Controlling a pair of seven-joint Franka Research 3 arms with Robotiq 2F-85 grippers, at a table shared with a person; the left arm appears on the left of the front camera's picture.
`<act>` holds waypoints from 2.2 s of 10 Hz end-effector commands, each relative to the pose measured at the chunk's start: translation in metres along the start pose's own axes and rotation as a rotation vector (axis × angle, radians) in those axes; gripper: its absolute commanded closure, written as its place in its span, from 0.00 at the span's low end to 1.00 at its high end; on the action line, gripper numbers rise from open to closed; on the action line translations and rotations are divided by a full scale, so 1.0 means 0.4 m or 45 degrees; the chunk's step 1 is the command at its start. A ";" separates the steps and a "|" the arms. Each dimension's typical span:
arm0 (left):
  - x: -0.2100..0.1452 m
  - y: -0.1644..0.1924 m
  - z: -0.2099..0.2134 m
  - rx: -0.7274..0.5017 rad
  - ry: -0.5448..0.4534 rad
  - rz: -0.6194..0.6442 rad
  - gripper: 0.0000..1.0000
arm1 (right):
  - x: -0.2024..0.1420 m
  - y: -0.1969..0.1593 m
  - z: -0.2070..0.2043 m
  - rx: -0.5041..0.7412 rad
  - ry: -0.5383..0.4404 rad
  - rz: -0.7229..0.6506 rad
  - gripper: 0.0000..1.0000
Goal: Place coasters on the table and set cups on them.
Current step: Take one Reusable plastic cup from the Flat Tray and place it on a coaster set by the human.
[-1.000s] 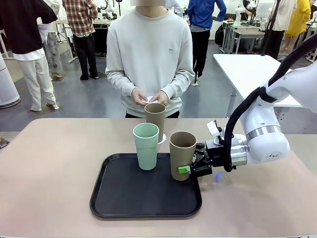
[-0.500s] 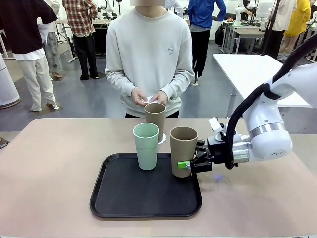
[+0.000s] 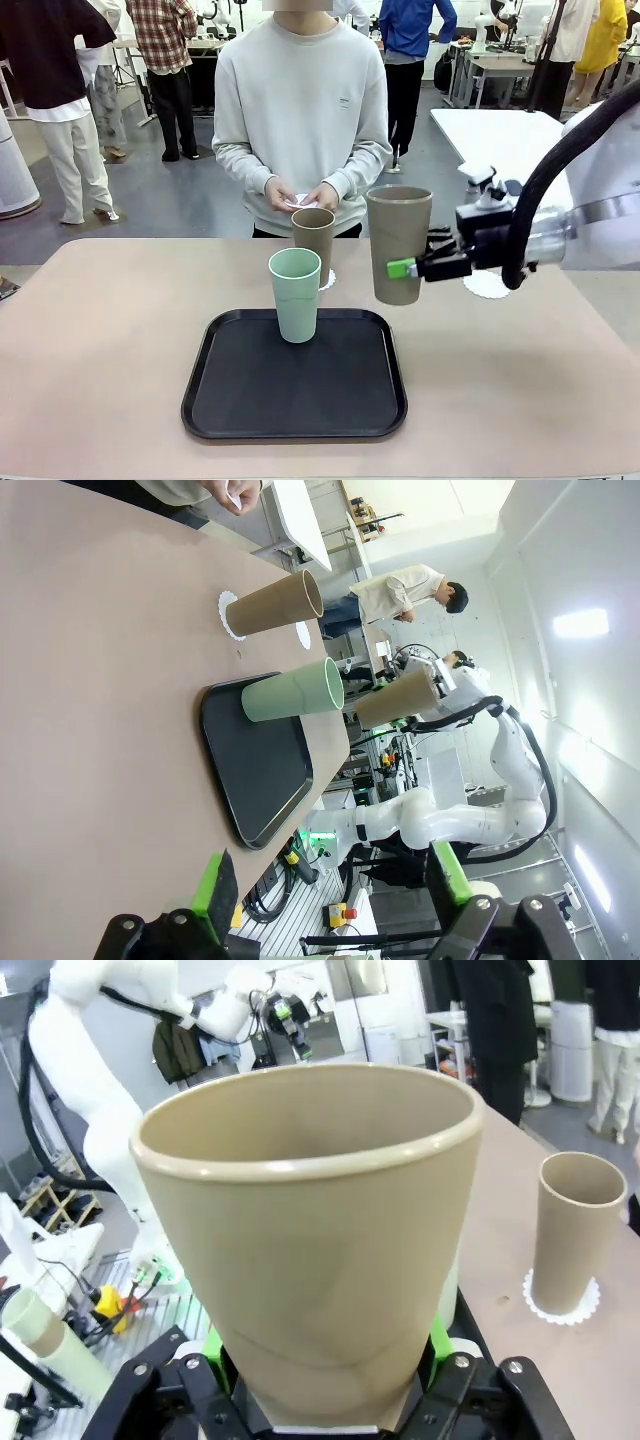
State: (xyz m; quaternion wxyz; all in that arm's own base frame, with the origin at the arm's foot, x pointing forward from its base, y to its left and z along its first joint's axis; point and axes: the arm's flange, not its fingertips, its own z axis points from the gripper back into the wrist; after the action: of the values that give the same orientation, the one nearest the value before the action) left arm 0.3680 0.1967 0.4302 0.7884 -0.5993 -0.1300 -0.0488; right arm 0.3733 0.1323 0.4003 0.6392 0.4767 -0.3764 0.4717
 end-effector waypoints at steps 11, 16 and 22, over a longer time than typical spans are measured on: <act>0.000 -0.004 0.003 -0.006 -0.004 -0.007 0.00 | 0.189 0.001 0.185 -0.091 -0.259 0.067 0.18; 0.000 -0.004 0.003 -0.006 -0.004 -0.007 0.00 | 0.280 -0.124 0.375 -0.241 -0.112 0.246 0.18; 0.000 -0.004 0.003 -0.006 -0.004 -0.007 0.00 | 0.310 -0.303 0.673 -0.362 -0.192 0.271 0.18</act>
State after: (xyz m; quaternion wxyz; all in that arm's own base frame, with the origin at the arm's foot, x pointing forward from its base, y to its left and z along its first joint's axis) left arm 0.3680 0.1967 0.4302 0.7885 -0.5992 -0.1299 -0.0487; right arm 0.5077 -0.1085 0.5561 0.6318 0.3580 -0.5338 0.4332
